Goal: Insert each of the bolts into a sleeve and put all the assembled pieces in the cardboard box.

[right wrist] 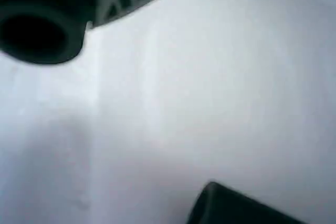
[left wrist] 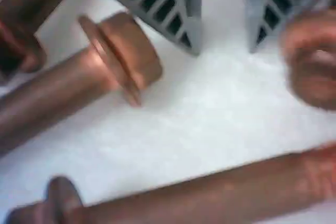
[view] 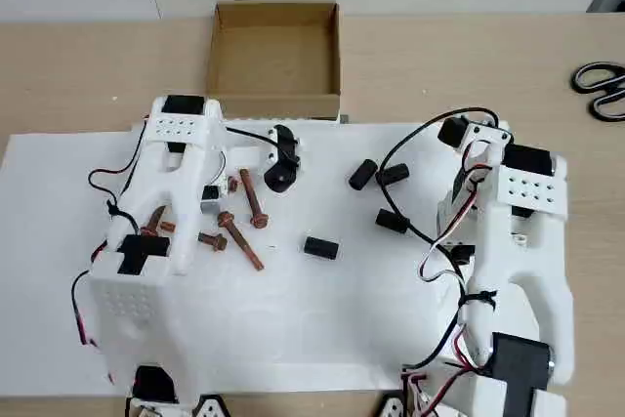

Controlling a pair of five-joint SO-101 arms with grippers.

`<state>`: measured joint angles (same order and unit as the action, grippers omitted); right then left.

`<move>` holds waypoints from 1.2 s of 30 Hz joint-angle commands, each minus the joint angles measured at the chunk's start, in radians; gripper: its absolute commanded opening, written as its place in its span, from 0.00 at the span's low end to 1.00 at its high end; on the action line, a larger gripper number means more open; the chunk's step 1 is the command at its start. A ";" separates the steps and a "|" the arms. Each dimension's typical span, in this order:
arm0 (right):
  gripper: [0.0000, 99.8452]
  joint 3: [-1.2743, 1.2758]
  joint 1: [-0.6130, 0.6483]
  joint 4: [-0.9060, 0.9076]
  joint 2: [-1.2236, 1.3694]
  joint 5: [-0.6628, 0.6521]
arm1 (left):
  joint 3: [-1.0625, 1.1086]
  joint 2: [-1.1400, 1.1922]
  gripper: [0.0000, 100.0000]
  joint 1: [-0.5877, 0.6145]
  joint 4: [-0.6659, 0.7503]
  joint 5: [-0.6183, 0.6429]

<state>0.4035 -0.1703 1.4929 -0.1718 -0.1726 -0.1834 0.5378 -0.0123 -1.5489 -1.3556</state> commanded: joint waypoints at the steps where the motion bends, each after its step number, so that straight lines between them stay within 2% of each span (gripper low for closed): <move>1: 0.00 -0.005 -0.012 -0.004 -0.041 -0.011 | -0.088 0.000 0.05 -0.009 -0.040 -0.206; 7: 0.00 -0.005 -0.012 -0.013 -0.039 -0.011 | -0.280 0.002 0.05 -0.008 -0.169 -0.206; 14: 0.00 -0.005 -0.012 -0.013 -0.039 -0.008 | -0.334 0.021 0.06 0.003 -0.167 -0.206; 20: 0.00 -0.005 -0.012 -0.010 -0.039 -0.011 | -0.386 0.133 0.08 0.014 -0.114 -0.186; 27: 0.00 -0.005 -0.012 -0.004 -0.039 -0.008 | -0.506 0.235 0.08 0.012 -0.161 -0.176; 36: 0.00 -0.005 -0.012 -0.004 -0.041 -0.003 | -0.516 0.318 0.08 0.006 -0.167 -0.176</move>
<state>0.4035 -0.1703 1.4929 -0.1718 -0.1726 -0.6882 0.8462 -0.0031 -1.7085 -1.3556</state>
